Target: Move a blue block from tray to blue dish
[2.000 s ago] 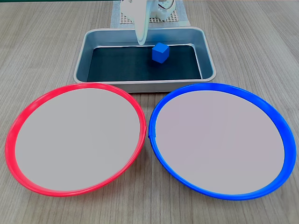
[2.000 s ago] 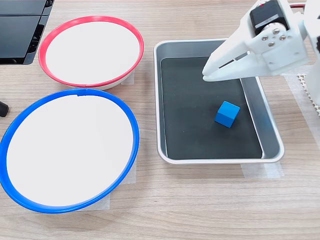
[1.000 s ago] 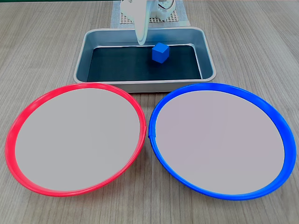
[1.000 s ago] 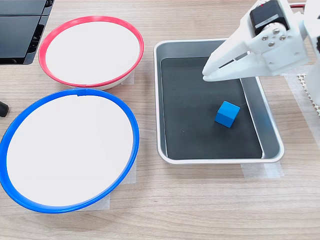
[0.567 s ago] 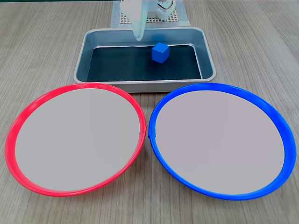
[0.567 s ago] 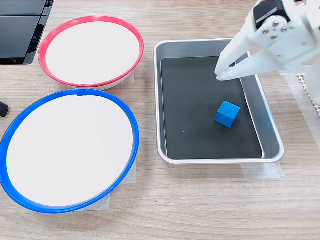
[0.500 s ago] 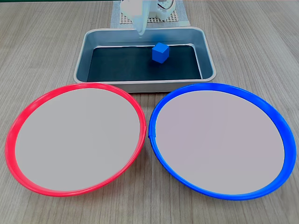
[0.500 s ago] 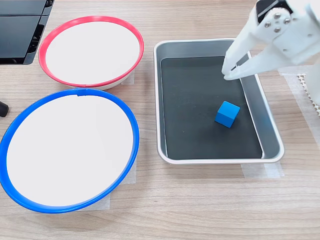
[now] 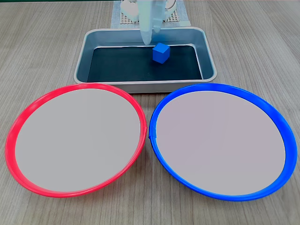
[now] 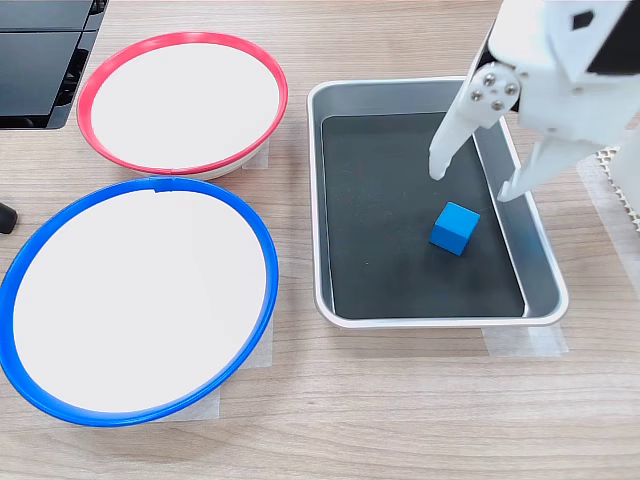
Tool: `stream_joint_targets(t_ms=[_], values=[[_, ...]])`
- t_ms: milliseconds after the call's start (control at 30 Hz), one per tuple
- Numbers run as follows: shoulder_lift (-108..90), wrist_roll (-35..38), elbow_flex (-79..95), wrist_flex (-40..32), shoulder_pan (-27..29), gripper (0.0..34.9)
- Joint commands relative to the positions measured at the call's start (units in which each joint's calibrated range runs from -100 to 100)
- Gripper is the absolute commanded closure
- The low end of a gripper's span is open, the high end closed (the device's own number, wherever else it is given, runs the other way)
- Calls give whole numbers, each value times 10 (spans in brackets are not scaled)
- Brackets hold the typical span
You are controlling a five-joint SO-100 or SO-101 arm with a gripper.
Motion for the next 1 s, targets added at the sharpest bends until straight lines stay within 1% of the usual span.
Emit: stream_joint_targets(t_ms=[0,67,200,233,267,300,367,400,433,533,600,700,767,833,967], values=[[66,-10,-34,-27,-16,164],[92,-14,-46,-36,-25,165],[151,-20,-71,-61,-38,182],[169,-20,-76,-69,-38,210],[184,-20,-81,-75,-36,248],[188,-19,-81,-75,-36,263],[198,-17,-85,-77,-34,316],[201,-15,-85,-77,-33,336],[201,-14,-84,-77,-32,345],[182,-7,-89,-70,-29,346],[155,0,-113,-47,-23,346],[104,24,-164,-23,-22,347],[82,48,-210,-23,-24,347],[83,69,-254,-38,-31,347],[159,114,-344,-134,-54,347]])
